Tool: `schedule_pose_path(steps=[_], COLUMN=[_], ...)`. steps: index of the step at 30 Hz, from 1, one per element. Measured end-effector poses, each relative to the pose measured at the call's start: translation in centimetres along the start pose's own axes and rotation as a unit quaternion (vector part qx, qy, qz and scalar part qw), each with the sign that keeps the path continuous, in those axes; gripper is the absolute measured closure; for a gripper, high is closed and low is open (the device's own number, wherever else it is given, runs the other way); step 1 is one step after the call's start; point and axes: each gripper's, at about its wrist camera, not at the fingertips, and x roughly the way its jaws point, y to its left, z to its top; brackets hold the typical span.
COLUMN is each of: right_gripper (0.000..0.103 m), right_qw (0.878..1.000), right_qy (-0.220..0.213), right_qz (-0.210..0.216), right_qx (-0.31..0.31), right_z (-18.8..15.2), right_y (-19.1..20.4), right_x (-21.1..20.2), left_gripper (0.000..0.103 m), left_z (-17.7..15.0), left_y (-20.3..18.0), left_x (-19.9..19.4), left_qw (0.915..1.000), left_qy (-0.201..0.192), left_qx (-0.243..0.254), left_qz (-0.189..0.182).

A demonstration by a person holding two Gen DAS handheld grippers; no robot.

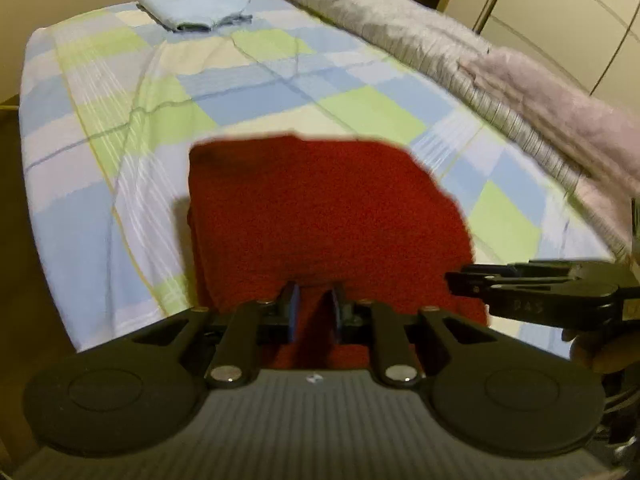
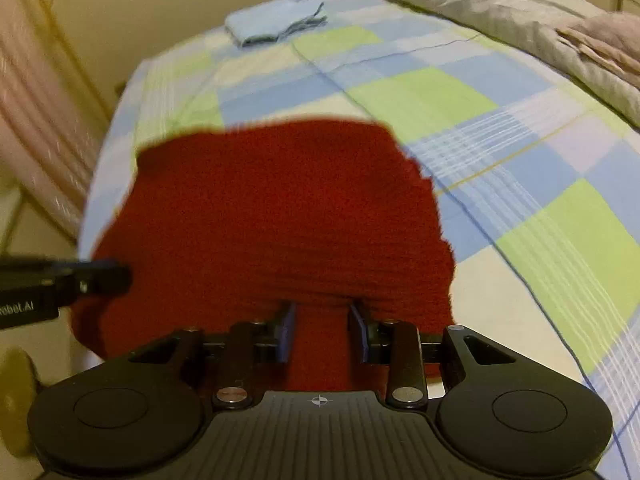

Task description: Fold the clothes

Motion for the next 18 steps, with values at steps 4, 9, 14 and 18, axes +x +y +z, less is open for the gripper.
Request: schedule_pose_path(steps=[4, 9, 14, 18], right_gripper=[0.07, 0.07, 0.07, 0.07], right_qw=[0.998, 0.999, 0.998, 0.997], right_qy=[-0.047, -0.03, 0.001, 0.039], right_qz=[0.03, 0.028, 0.011, 0.027], right_qx=[0.019, -0.02, -0.054, -0.059], right_z=[0.9, 0.7, 0.8, 2.3], right_y=[0.3, 2.1, 2.4, 2.0], right_x=[-1.9, 1.6, 4.2, 3.8], left_gripper=[0.089, 0.088, 0.088, 0.089], left_z=[1.5, 0.1, -0.2, 1.4], left_y=[-0.9, -1.7, -1.9, -2.0], left_x=[0.0, 4.6, 5.7, 4.8], left_qw=[0.9995, 0.9981, 0.9976, 0.9984], left_qy=[-0.019, 0.019, 0.012, 0.033], left_qx=[0.004, 0.058, 0.061, 0.034], left_qz=[-0.026, 0.014, 0.03, 0.029])
